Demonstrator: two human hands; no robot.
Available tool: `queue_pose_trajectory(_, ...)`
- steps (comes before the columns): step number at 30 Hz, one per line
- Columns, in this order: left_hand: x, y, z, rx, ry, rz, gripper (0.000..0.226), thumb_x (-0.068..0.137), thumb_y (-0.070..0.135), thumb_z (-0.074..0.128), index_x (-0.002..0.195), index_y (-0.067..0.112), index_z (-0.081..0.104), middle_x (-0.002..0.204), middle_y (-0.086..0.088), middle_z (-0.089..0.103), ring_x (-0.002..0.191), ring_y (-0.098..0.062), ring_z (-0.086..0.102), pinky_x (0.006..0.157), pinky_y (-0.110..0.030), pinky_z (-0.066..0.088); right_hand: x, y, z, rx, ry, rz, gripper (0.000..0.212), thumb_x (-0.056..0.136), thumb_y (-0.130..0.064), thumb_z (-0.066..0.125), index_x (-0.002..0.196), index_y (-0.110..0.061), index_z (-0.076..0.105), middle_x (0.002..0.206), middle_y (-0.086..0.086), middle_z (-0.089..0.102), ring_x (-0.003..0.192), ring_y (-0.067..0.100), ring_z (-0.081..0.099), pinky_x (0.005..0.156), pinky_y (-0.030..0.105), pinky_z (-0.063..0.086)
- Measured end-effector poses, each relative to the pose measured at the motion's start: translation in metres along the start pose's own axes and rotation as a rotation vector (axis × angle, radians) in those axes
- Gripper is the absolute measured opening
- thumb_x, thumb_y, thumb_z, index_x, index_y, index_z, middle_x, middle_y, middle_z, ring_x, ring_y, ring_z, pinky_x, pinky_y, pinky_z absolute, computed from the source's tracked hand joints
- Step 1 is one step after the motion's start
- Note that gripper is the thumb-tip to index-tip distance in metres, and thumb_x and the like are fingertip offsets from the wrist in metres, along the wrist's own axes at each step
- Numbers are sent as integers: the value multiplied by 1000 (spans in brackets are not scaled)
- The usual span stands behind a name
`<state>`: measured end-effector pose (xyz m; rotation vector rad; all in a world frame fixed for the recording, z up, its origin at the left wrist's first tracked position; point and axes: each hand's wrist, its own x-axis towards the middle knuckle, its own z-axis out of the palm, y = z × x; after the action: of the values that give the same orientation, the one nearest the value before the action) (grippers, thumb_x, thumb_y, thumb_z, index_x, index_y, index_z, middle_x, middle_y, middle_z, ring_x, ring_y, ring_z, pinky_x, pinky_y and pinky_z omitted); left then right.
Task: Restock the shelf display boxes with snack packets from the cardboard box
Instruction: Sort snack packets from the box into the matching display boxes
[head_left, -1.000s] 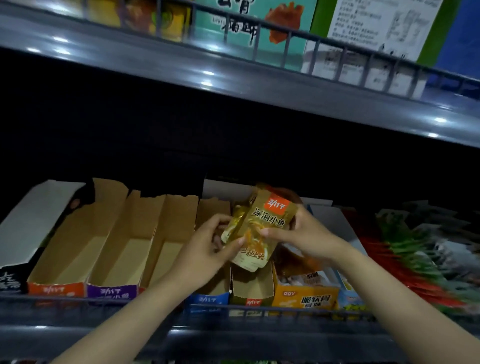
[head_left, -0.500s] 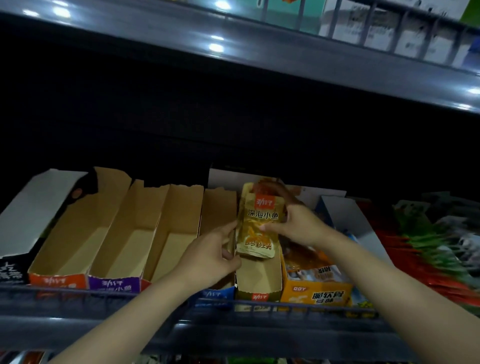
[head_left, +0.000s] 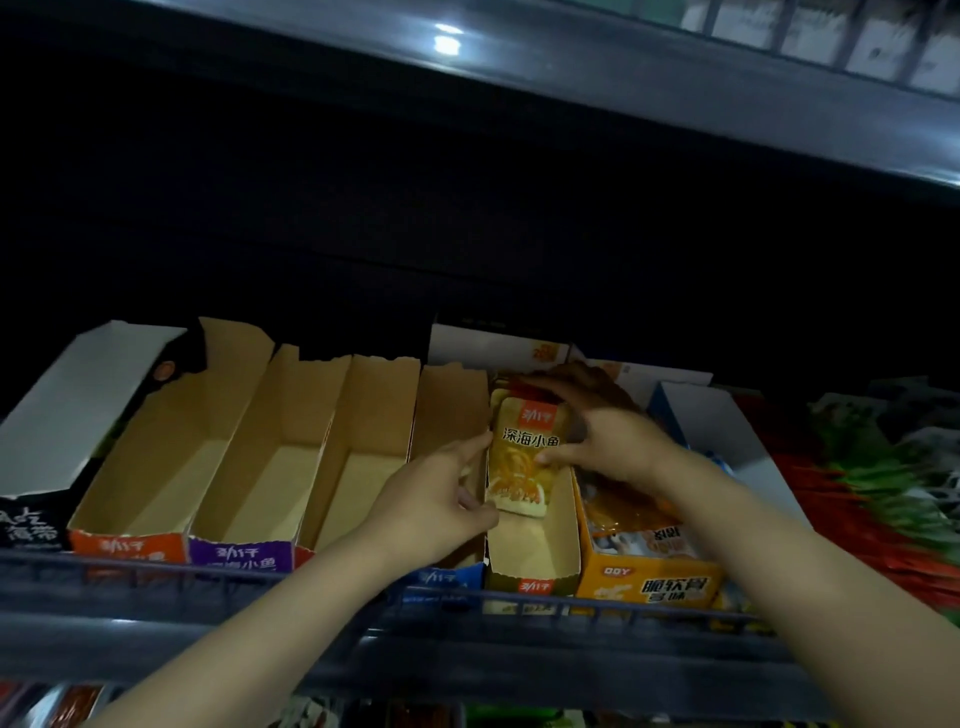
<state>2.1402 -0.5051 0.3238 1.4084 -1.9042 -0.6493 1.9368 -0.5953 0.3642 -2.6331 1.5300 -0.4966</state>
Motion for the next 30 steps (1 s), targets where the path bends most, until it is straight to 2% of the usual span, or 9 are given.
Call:
queue_pose_trajectory(3,0,0,0,10,0,12,78,83,22,68,148,35,27,116,5,64,80,-1,64,68,-19,50,0,-2,-3,-26,50,-16,70,83,-34,71,143,-39,34,152,-7,28,138,16,29,112,32,31)
queue_pose_trajectory(7,1,-1,2,52,-9,7,77,84,26,67,148,36,25,106,15,58,77,1,61,67,-22,51,1,-12,1,-104,19,-52,67,88,-38,64,146,-37,30,153,-4,27,138,19,29,113,33,29)
queue_pose_trajectory(10,3,0,3,130,-38,43,80,88,29,62,152,31,14,150,10,34,116,-9,53,94,-29,48,2,-19,4,-141,-11,-61,63,96,-40,50,150,-33,19,156,-3,25,141,20,27,113,33,27)
queue_pose_trajectory(13,10,2,4,127,-91,27,77,94,28,54,153,26,4,160,6,5,145,-15,17,113,-26,21,0,-24,8,-81,-84,-10,58,101,-34,41,152,-30,13,154,4,32,137,20,34,106,26,30)
queue_pose_trajectory(16,15,4,10,68,-127,-8,78,96,25,52,153,23,-1,160,6,1,145,-12,11,112,-22,15,1,-20,14,28,-36,40,46,102,-26,40,147,-23,31,138,12,50,121,23,50,92,22,35)
queue_pose_trajectory(19,14,4,15,38,-128,-25,79,96,20,52,153,23,-3,159,10,3,141,-11,20,101,-14,18,0,-14,23,205,139,42,46,99,-10,44,143,-22,40,145,7,44,133,20,41,104,20,31)
queue_pose_trajectory(21,11,3,17,50,-128,-29,79,96,19,51,153,23,-5,159,11,1,136,-14,33,98,-14,22,3,-7,30,245,186,49,49,96,-5,46,142,-22,44,151,3,36,140,19,32,115,28,26)
queue_pose_trajectory(26,7,3,18,97,-118,-6,82,94,20,53,153,27,-5,160,12,-3,131,-17,40,102,-20,32,12,2,45,356,265,47,40,91,-16,51,130,-23,58,147,5,43,138,22,37,114,43,32)
queue_pose_trajectory(30,6,0,17,69,-94,17,85,92,21,57,152,28,-2,159,13,4,138,-12,31,111,-27,33,6,-2,40,324,328,30,36,92,-15,61,128,-20,59,145,0,43,134,10,35,109,16,26)
